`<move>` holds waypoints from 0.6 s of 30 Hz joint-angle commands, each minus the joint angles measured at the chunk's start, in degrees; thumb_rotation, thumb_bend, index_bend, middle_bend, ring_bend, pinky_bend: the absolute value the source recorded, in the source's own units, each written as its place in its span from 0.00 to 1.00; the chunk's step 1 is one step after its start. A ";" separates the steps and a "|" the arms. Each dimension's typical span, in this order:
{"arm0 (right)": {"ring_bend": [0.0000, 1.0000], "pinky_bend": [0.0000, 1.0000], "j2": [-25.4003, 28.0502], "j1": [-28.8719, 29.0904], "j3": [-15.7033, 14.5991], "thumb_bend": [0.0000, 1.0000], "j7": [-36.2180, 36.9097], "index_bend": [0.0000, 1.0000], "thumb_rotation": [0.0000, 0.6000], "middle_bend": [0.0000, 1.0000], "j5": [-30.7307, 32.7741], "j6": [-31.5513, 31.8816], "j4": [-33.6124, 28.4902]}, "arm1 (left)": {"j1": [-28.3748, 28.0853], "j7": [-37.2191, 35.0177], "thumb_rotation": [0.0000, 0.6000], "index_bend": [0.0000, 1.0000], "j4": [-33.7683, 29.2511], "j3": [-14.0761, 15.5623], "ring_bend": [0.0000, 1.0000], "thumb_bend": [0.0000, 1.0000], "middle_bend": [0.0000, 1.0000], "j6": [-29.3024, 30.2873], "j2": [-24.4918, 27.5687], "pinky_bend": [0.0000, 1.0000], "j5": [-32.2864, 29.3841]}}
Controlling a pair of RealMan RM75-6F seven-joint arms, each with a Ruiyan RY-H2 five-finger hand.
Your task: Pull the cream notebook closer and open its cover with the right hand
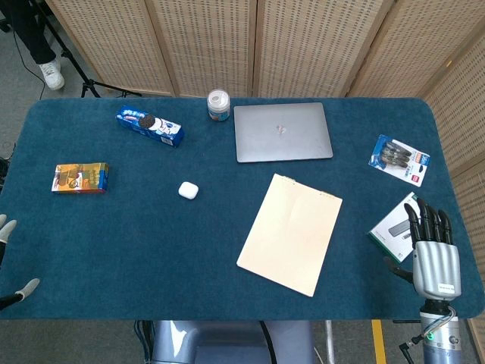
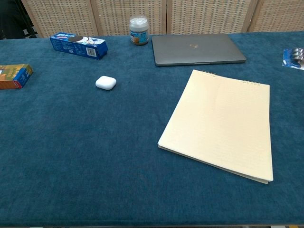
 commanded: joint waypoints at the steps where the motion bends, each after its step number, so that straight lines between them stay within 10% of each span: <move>1: 0.00 0.00 0.12 0.09 -0.06 0.00 0.27 0.00 1.00 0.00 0.13 -0.33 -0.18 | -0.01 -0.06 1.00 0.00 0.05 0.00 0.00 0.00 0.00 -0.13 0.02 0.00 -0.16; 18: 0.00 0.00 2.25 1.47 -2.72 0.00 3.38 0.08 1.00 0.00 -1.01 -5.96 -0.78 | -0.10 -1.25 1.00 0.00 0.09 -0.10 0.00 0.00 0.00 0.09 0.26 0.00 0.29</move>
